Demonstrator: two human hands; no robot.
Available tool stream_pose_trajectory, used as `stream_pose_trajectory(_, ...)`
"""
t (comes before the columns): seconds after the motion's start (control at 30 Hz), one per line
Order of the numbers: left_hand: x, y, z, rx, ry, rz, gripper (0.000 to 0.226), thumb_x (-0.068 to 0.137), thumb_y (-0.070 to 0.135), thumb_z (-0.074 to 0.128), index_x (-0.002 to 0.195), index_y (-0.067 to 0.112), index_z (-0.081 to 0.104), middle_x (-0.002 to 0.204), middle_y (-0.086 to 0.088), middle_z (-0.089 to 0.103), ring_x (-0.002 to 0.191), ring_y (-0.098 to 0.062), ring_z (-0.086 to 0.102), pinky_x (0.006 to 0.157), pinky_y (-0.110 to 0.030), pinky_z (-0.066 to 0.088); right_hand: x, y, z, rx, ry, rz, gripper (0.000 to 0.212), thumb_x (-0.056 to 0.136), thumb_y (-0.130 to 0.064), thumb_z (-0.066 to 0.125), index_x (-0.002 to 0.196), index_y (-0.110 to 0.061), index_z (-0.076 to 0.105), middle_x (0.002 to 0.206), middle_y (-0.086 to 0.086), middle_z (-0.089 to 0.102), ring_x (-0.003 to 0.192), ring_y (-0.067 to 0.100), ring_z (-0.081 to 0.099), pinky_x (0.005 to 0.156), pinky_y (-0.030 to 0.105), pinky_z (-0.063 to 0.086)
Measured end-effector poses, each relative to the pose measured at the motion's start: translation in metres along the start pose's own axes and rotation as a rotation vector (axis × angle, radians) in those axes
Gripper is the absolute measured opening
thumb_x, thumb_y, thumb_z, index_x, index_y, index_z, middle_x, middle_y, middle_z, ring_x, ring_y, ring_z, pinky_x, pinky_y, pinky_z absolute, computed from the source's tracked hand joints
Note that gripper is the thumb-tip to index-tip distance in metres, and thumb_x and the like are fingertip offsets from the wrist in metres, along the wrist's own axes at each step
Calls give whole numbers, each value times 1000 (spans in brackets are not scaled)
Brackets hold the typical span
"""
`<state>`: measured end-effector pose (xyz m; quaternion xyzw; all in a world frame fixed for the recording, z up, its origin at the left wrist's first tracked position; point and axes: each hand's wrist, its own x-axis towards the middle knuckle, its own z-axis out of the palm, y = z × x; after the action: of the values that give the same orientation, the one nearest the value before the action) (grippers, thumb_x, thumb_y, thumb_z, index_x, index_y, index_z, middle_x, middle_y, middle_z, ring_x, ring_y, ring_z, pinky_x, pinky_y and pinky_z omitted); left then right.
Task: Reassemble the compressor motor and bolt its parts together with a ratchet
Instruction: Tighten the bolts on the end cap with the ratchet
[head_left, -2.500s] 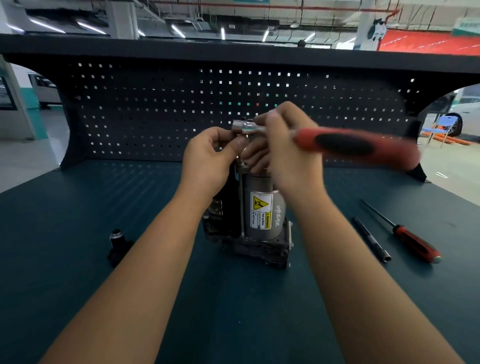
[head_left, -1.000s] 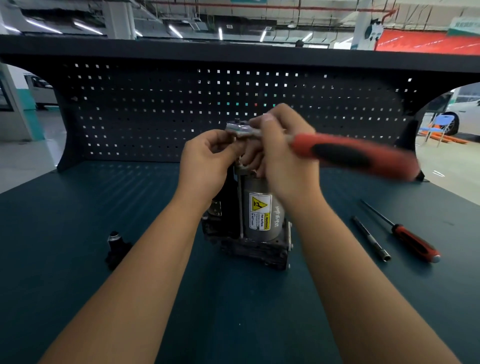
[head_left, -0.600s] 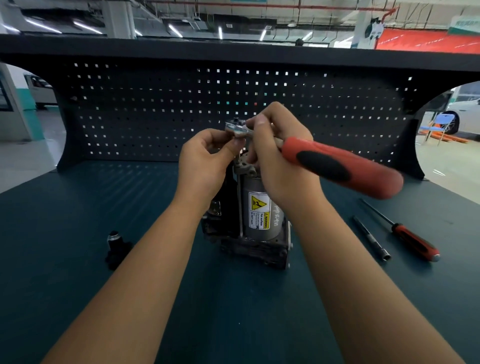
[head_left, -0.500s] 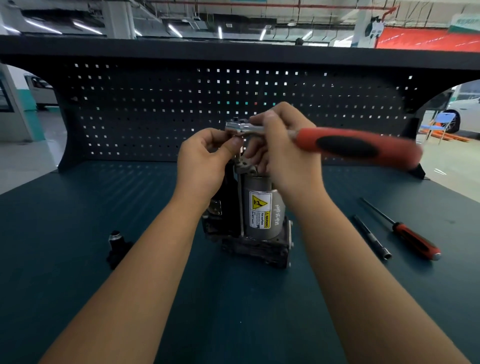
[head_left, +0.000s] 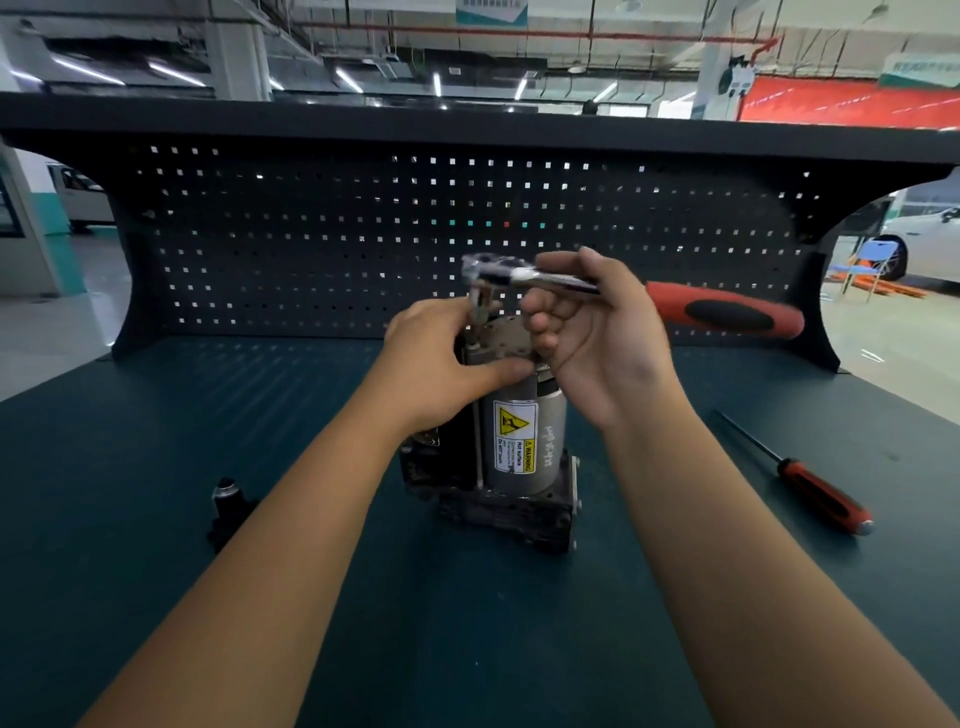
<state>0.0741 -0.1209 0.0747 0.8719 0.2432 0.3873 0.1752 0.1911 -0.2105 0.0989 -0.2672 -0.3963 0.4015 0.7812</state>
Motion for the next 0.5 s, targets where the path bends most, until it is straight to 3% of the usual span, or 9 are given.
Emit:
stream_pose_trajectory(0.1, -1, 2, -1, 130, -40, -25, 65, 72, 54, 70, 130, 27, 55, 121, 4, 58, 121, -18, 41, 104, -38, 32, 4, -15, -8, 394, 72, -43, 36, 100, -21, 31, 78, -8, 57, 50, 4, 54, 39, 9, 48, 35, 15, 37)
stream_pose_trajectory(0.13, -2, 2, -1, 139, -50, -30, 68, 72, 56, 69, 132, 29, 53, 124, 5, 57, 123, -17, 39, 105, -37, 29, 5, -22, -13, 407, 86, -102, 37, 100, -23, 32, 78, -8, 58, 51, 5, 55, 41, 9, 50, 36, 15, 39)
stream_pose_trajectory(0.23, -2, 1, 1, 230, -101, -11, 82, 67, 69, 59, 138, 32, 44, 134, 9, 51, 127, -16, 34, 107, -39, 22, 3, -36, -37, 54, 95, -271, 38, 103, -32, 32, 90, -10, 60, 68, 7, 69, 62, 14, 65, 56, 19, 51)
stream_pose_trajectory(0.33, -2, 1, 2, 300, -104, -6, 88, 65, 72, 56, 141, 32, 39, 136, 10, 48, 127, -16, 33, 106, -38, 20, -5, -24, -68, -348, 96, -289, 32, 104, -30, 30, 102, -12, 56, 97, 11, 71, 92, 20, 70, 79, 27, 55)
stream_pose_trajectory(0.4, -4, 0, 2, 326, -94, 7, 86, 66, 71, 58, 141, 32, 39, 135, 10, 47, 127, -17, 33, 105, -38, 20, -13, -9, -86, -607, 161, -242, 28, 104, -26, 31, 98, -14, 55, 101, 15, 70, 93, 22, 71, 80, 28, 56)
stream_pose_trajectory(0.5, -8, 1, -1, 327, -87, -5, 92, 63, 74, 55, 143, 32, 36, 139, 9, 42, 129, -16, 31, 107, -38, 18, -25, 17, -107, -891, 219, -120, 28, 102, -23, 37, 85, -14, 56, 93, 18, 71, 82, 22, 71, 74, 25, 54)
